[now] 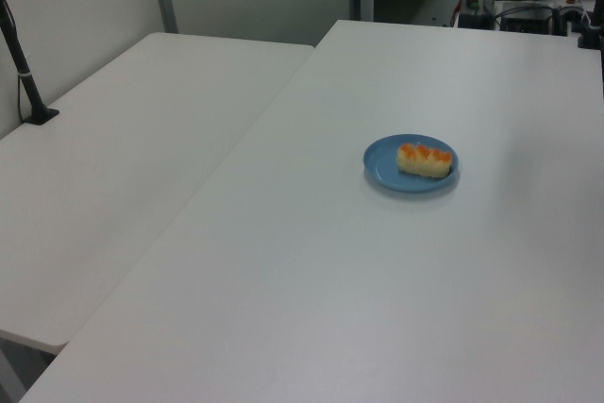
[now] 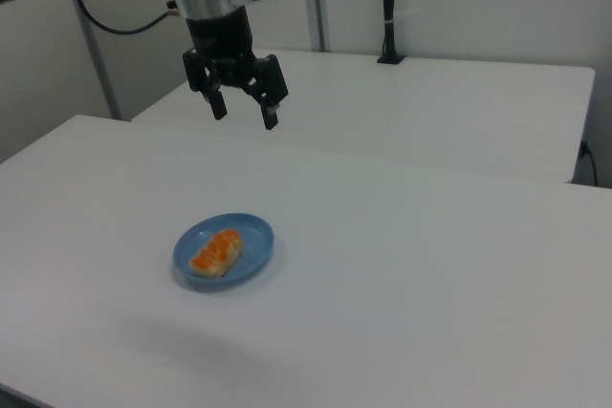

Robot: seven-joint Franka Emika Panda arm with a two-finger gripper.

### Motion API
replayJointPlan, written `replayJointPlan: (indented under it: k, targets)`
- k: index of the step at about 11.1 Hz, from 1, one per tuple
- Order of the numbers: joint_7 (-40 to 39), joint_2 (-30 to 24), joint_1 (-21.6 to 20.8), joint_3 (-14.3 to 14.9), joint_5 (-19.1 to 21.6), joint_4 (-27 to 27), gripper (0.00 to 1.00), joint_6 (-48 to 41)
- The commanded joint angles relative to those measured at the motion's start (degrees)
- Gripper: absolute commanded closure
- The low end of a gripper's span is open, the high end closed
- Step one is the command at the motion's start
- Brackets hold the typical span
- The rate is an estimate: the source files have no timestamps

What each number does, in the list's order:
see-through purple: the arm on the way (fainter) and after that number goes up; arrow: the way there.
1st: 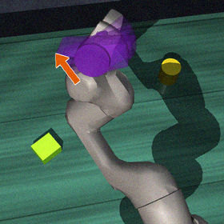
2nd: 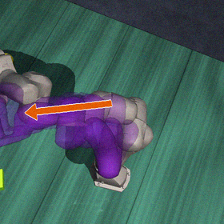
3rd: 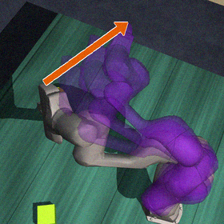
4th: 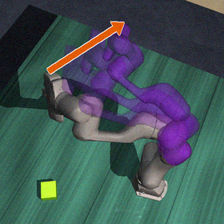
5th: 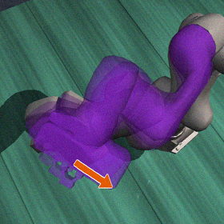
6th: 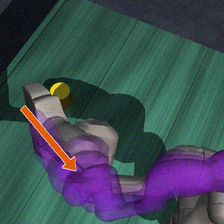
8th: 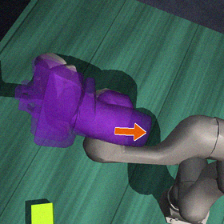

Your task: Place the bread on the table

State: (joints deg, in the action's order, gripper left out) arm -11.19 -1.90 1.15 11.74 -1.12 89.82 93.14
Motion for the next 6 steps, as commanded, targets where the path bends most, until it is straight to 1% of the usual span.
replayJointPlan:
  k: [1, 6]
  targets:
    - [-1.2, 0.05, -0.54, 0.3, 0.86, -0.35, 0.0, -1.38]
    - [-1.2, 0.14, -0.53, 0.3, 0.86, -0.17, 0.0, -1.38]
